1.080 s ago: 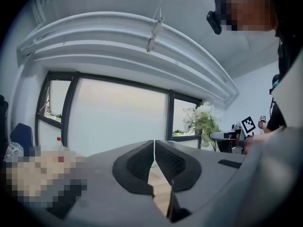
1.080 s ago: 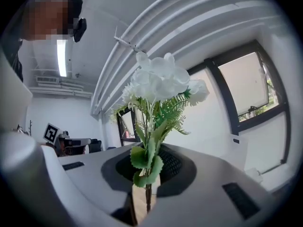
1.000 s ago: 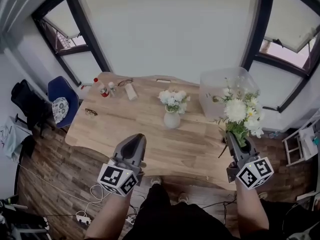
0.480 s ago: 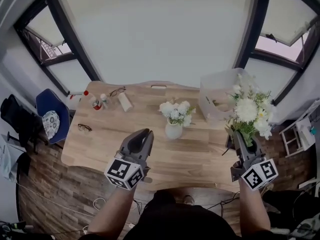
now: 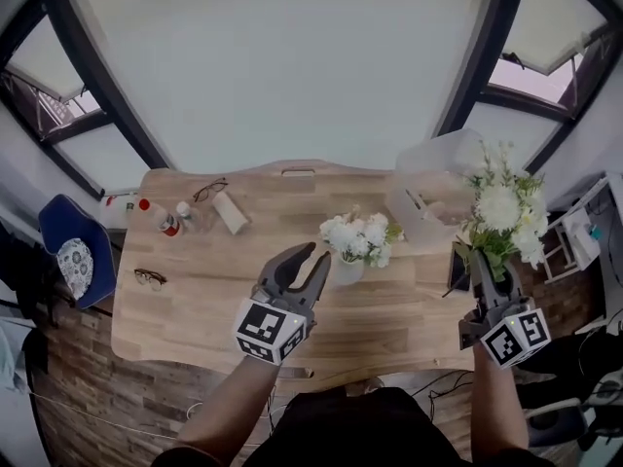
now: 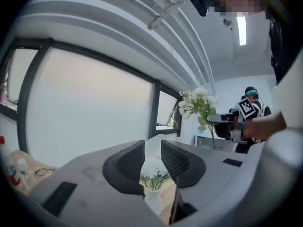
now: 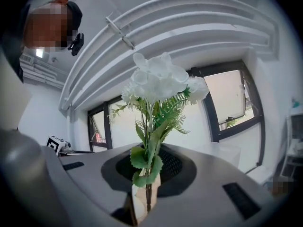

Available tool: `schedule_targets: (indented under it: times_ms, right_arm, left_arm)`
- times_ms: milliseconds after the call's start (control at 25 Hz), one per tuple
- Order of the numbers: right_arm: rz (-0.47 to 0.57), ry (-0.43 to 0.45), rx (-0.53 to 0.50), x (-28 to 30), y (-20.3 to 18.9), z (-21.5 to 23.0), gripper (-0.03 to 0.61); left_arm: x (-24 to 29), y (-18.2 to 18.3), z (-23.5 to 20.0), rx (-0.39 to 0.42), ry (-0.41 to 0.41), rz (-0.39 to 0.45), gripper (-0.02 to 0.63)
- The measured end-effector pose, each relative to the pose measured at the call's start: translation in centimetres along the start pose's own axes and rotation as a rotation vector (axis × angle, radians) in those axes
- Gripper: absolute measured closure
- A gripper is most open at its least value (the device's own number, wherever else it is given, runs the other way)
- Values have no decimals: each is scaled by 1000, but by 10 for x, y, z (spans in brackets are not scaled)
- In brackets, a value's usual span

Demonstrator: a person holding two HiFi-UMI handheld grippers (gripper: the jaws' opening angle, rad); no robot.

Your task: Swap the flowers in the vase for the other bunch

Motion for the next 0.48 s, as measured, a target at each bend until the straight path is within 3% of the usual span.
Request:
schedule_targets:
  times_ms: [120, 280, 480]
  right_arm:
    - [6, -35, -14, 8, 4, -2, 508]
    - [-29, -51, -14, 22, -2, 2, 506]
    - [-65, -20, 0, 40, -18, 12, 506]
  left_arm:
    - [22, -14, -4, -17, -66, -38, 500]
    - [43, -28, -16, -46, -64, -67, 436]
    - [62, -49, -17, -52, -87, -111, 415]
Point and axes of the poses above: the fingertips, and each gripper's own axes: x forward along the fingers, z to its right, y out of its top, the point moved 1 cm from there along -x, backward along the fingers
